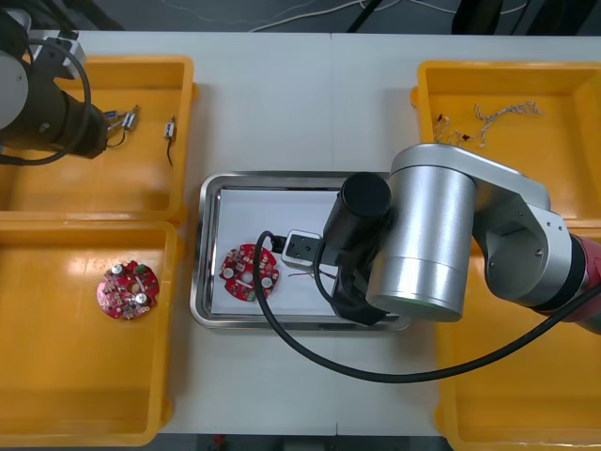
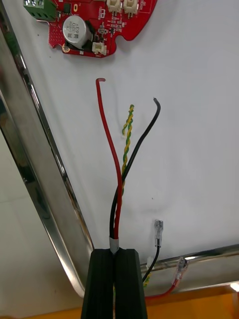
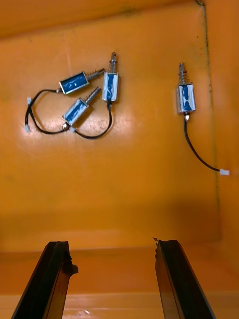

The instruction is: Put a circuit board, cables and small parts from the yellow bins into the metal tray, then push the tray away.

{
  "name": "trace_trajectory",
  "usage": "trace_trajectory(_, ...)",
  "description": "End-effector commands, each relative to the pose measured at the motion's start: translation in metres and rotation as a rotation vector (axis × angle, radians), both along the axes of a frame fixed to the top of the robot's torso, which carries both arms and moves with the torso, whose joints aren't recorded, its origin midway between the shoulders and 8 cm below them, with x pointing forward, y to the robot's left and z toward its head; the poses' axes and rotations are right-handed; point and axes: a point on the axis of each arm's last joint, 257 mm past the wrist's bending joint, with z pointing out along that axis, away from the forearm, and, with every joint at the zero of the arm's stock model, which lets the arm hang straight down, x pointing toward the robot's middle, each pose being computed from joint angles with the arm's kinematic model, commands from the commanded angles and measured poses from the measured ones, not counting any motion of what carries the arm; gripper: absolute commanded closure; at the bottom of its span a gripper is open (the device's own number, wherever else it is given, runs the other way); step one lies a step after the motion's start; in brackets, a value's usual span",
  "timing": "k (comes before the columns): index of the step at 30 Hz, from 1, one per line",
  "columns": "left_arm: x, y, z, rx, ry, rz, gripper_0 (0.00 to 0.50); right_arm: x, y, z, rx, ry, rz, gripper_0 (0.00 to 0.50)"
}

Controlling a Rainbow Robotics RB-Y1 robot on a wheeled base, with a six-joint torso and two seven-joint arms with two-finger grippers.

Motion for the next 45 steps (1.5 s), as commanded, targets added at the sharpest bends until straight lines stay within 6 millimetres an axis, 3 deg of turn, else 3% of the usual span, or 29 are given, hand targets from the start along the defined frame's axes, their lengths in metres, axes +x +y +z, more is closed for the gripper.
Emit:
trace_trajectory(1, 0.017, 0.023, 0.022, 0.068, -0.058, -0.043, 0.000, 0.007, 0.015, 0.001, -0.031, -0.040, 0.118, 0.500)
trace_trajectory(13, 0.048, 0.030, 0.029, 0.078, -0.156, -0.020, 0.000, 0.021, 0.010, -0.033, -0.052, -0.008, 0.127, 0.500)
trace_trajectory(25, 0.062, 0.011, 0.032, 0.007, -0.200, -0.035, 0.000, 0.023, 0.011, -0.047, -0.064, 0.028, 0.113, 0.500)
trace_trajectory(26, 0.063, 0.011, 0.031, 0.004, -0.200, -0.035, 0.000, 0.023, 0.010, -0.047, -0.065, 0.028, 0.112, 0.467)
trace_trajectory(27, 0.064, 0.010, 0.031, 0.003, -0.203, -0.037, 0.000, 0.023, 0.011, -0.047, -0.064, 0.028, 0.113, 0.375)
trace_trajectory(28, 0.064, 0.011, 0.031, 0.003, -0.203, -0.037, 0.000, 0.023, 0.011, -0.047, -0.065, 0.026, 0.113, 0.323)
trace_trajectory(30, 0.064, 0.010, 0.031, 0.004, -0.202, -0.040, 0.000, 0.023, 0.012, -0.045, -0.063, 0.020, 0.117, 0.146)
trace_trajectory(33, 0.064, 0.011, 0.031, 0.011, -0.200, -0.046, 0.000, 0.024, 0.013, -0.043, -0.060, 0.011, 0.122, 0.002)
trace_trajectory(39, 0.066, 0.023, 0.029, 0.083, -0.185, -0.076, 0.000, 0.023, 0.017, -0.038, -0.048, 0.003, 0.126, 0.000)
trace_trajectory(45, 0.080, 0.032, 0.026, 0.133, -0.146, -0.123, 0.000, 0.024, 0.021, -0.022, -0.029, -0.013, 0.128, 0.000)
